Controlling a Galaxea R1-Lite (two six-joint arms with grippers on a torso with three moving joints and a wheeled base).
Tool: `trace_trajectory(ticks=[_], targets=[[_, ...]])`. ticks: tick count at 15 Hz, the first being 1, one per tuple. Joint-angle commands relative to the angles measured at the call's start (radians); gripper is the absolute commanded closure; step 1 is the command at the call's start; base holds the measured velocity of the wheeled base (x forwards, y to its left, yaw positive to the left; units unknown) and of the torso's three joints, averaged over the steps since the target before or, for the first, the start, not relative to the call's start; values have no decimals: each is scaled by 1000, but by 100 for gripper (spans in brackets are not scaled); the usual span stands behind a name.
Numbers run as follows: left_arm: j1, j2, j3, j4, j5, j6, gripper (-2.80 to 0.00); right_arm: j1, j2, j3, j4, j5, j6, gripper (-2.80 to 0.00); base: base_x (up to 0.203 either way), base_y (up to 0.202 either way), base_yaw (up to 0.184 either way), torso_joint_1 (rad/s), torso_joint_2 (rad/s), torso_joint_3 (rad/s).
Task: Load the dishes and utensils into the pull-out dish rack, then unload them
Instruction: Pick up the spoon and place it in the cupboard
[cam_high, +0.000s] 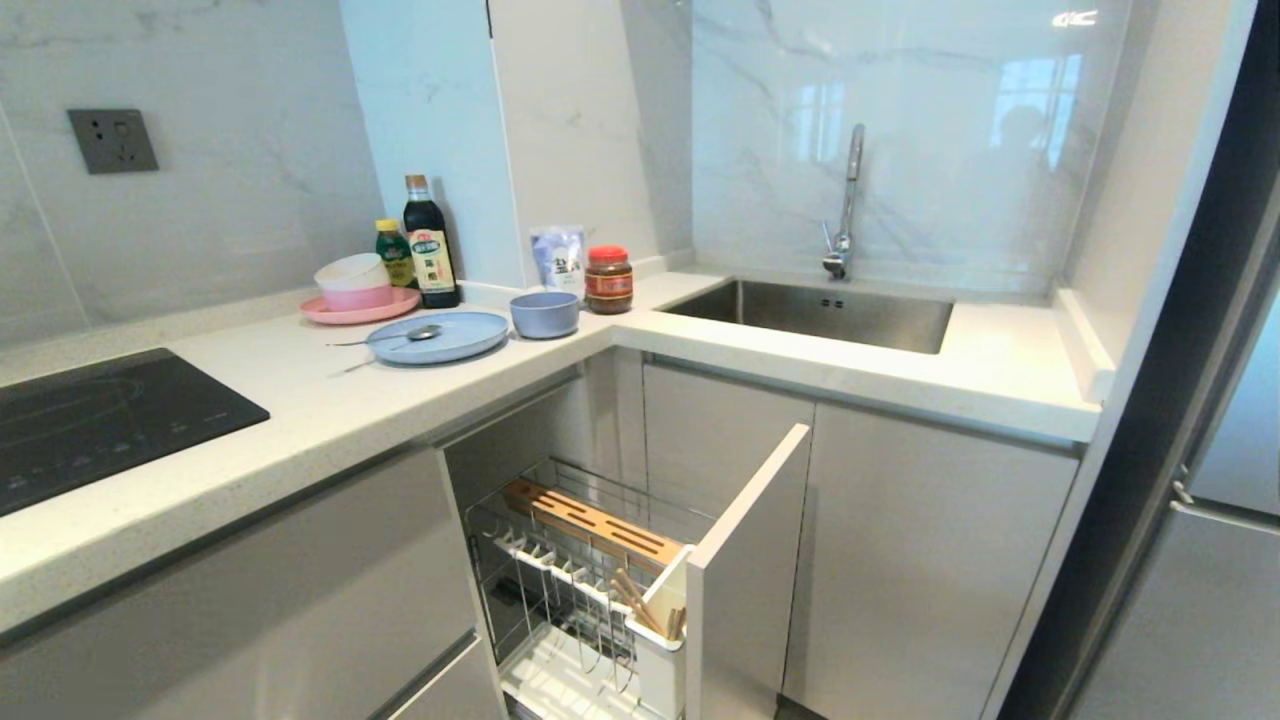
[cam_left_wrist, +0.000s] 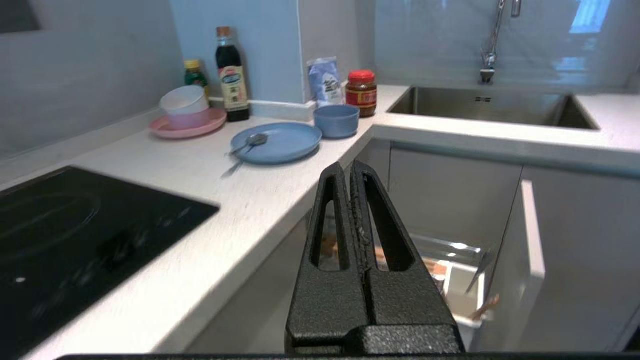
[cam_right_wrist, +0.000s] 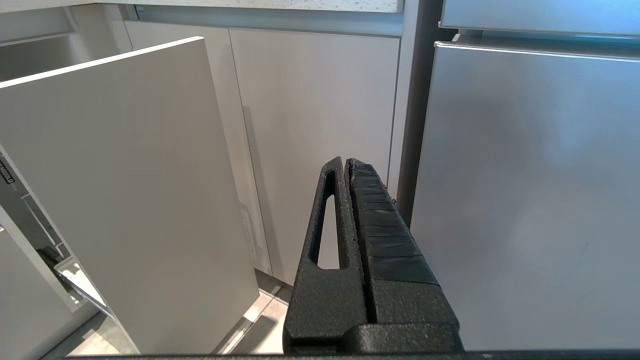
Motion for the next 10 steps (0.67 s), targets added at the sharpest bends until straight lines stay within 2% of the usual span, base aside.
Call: trace_trajectory(ticks=[1,3,6,10], targets=[[18,-336,205,-3,3,10,0,0,-4,2,-1,0,0,0,0,0,0,0,0,0],[15,-486,374,-22,12,14,0,0,-4,2,-1,0,0,0,0,0,0,0,0,0],[13,-614,623,-121,25,8,0,0,-3,2,-1,0,0,0,0,0,0,0,0,0],[12,-661,956,-409,97,-6,0,0,-4,2,-1,0,0,0,0,0,0,0,0,0]])
